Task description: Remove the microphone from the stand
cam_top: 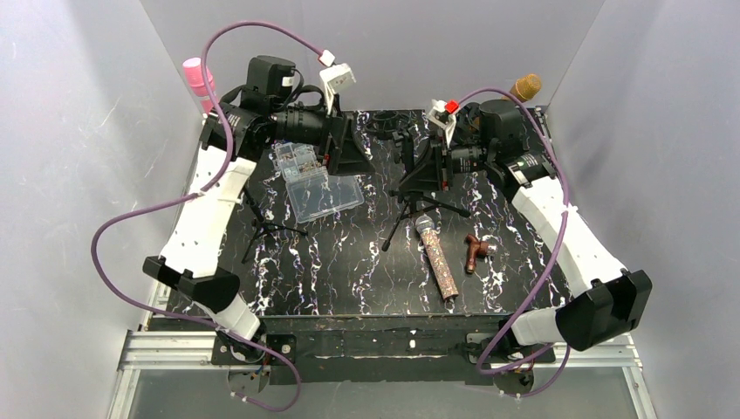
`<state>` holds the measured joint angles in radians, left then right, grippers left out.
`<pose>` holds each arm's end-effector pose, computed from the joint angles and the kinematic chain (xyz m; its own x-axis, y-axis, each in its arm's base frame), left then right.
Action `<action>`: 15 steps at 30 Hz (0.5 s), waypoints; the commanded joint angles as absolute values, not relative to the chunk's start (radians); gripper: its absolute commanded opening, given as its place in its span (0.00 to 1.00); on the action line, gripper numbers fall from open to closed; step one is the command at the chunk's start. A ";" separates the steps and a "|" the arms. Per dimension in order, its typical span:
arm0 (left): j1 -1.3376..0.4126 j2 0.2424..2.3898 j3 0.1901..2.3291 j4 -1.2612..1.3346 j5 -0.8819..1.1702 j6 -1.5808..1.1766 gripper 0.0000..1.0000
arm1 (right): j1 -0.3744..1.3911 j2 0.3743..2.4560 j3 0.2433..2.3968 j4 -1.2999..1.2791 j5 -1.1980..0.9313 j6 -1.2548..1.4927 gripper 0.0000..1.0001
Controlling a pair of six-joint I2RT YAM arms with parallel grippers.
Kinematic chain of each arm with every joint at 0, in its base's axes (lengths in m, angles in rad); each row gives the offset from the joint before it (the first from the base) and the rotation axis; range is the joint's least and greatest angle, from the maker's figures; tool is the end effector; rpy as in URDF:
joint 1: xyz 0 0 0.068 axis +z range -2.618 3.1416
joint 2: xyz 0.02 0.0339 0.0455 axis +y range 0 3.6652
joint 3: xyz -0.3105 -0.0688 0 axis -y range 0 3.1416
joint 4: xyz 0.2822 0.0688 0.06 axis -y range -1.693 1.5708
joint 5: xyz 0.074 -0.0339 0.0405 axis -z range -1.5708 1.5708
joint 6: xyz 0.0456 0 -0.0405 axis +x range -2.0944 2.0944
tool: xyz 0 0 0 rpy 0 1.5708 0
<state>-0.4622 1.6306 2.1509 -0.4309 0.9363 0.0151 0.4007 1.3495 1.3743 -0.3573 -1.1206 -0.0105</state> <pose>0.3007 -0.1908 0.6248 0.0947 -0.0372 -0.9948 0.9810 0.1735 0.0869 0.2797 0.1631 0.4528 -0.2905 -0.1280 -0.9483 -0.9565 0.0674 0.2839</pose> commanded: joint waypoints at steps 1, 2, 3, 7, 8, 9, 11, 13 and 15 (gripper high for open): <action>-0.507 1.580 2.217 -0.605 0.868 0.217 0.88 | 0.400 1.366 1.492 -0.333 -1.066 -0.060 0.01; -0.511 1.580 2.226 -0.606 0.840 0.217 0.88 | 0.401 1.373 1.502 -0.339 -1.038 -0.084 0.01; -0.514 1.580 2.233 -0.606 0.815 0.217 0.89 | 0.402 1.377 1.502 -0.331 -1.013 -0.100 0.01; -0.527 1.570 2.201 -0.590 0.766 0.212 0.89 | 0.406 1.397 1.480 -0.229 -0.912 -0.144 0.01; -0.528 1.564 2.171 -0.581 0.760 0.209 0.89 | 0.407 1.406 1.465 -0.187 -0.887 -0.138 0.01; -0.528 1.554 2.156 -0.575 0.751 0.208 0.89 | 0.407 1.418 1.457 -0.148 -0.863 -0.135 0.01; -0.523 1.536 2.111 -0.576 0.716 0.229 0.89 | 0.409 1.451 1.442 -0.077 -0.835 -0.135 0.01; -0.505 1.518 2.078 -0.577 0.706 0.246 0.92 | 0.415 1.497 1.448 -0.033 -0.815 -0.137 0.01; -0.483 1.502 2.046 -0.577 0.708 0.247 0.95 | 0.422 1.548 1.473 -0.016 -0.800 -0.144 0.01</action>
